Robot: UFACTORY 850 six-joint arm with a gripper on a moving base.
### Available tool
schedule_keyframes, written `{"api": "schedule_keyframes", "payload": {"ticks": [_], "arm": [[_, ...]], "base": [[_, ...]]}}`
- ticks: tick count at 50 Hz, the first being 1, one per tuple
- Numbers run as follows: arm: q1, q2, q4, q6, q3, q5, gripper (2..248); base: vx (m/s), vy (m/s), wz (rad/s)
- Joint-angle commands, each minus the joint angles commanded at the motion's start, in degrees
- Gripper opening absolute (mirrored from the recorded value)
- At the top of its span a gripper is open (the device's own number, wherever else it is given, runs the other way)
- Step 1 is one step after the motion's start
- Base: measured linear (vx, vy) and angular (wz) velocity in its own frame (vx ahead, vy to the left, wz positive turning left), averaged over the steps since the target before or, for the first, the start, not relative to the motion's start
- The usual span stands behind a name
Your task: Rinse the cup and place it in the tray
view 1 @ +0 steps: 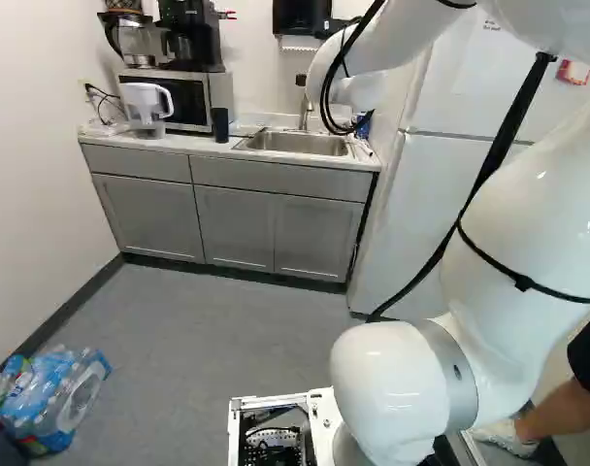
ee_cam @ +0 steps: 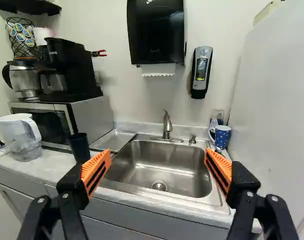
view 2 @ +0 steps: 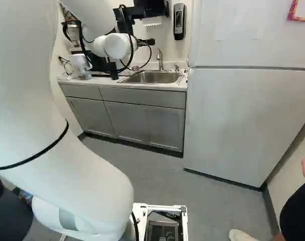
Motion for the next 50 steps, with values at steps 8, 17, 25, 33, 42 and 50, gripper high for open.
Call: {"api": "schedule_keyframes", "payload": {"ticks": [8, 17, 25, 33, 42, 50], "arm": [[0.0, 0.2, 0.0, 0.0, -0.7, -1.3, 247], [0.0, 0.5, 0.0, 0.0, -1.6, -2.8, 247], [0.0, 0.6, 0.0, 0.0, -1.9, -3.4, 247], [0.0, 0.6, 0.0, 0.0, -1.9, -3.4, 247], [0.0, 0.6, 0.0, 0.0, -1.9, -3.4, 247], [0.0, 0.6, 0.0, 0.0, -1.9, -3.4, 247]], "base": [[0.000, 0.000, 0.000], [0.000, 0.000, 0.000], [0.000, 0.000, 0.000], [0.000, 0.000, 0.000], [0.000, 0.000, 0.000], [0.007, 0.000, -0.004]]}}
